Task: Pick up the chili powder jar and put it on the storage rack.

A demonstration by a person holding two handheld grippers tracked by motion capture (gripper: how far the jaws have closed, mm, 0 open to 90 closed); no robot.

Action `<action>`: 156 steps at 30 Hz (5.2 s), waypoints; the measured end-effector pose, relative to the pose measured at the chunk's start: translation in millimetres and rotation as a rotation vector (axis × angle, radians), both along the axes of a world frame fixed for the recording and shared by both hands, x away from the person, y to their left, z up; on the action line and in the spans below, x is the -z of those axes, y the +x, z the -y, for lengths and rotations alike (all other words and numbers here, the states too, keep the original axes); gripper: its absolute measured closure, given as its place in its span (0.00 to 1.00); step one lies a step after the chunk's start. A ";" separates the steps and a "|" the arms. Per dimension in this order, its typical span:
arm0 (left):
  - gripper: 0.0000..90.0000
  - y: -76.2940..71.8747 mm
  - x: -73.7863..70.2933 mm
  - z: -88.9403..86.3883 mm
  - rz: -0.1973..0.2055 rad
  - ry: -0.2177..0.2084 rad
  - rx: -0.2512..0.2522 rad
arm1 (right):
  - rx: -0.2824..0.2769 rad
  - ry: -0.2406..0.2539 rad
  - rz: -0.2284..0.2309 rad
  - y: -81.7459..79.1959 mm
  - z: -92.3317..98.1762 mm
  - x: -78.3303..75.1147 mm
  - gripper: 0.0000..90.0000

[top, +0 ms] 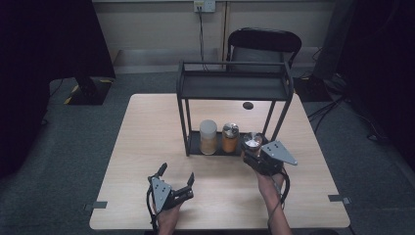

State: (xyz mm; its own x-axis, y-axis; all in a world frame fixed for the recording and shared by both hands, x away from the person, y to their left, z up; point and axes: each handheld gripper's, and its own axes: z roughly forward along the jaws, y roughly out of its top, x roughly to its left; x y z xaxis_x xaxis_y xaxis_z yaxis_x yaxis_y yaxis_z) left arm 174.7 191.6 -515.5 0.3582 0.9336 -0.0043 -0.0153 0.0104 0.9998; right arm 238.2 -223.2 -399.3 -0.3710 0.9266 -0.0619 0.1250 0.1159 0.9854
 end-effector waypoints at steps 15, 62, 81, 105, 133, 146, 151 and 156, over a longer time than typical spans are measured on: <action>0.02 0.1 0.1 -0.2 0.001 0.000 0.001 | 0.026 0.001 0.005 16.8 -9.5 2.5 0.39; 0.02 -0.1 0.3 -1.0 0.003 0.002 0.005 | 0.128 0.009 -0.016 45.5 -29.0 24.9 0.39; 0.02 -0.1 0.3 -1.1 0.003 0.003 0.006 | 0.162 0.013 -0.031 52.4 -34.1 30.4 0.39; 0.02 0.0 0.2 -1.4 0.003 0.003 0.008 | 0.182 0.022 -0.035 56.9 -36.9 38.5 0.39; 0.02 0.3 0.1 -1.7 0.001 0.000 0.010 | 0.184 0.022 -0.052 61.2 -37.0 40.6 0.39; 0.02 0.2 0.2 -1.8 0.002 0.001 0.010 | 0.185 0.024 -0.050 61.0 -37.3 41.7 0.39; 0.02 0.2 0.2 -2.0 0.002 0.002 0.011 | 0.184 0.024 -0.051 61.4 -37.1 41.7 0.39; 0.02 0.2 0.3 -1.9 0.003 0.002 0.010 | 0.183 0.021 -0.053 61.2 -37.0 41.6 0.38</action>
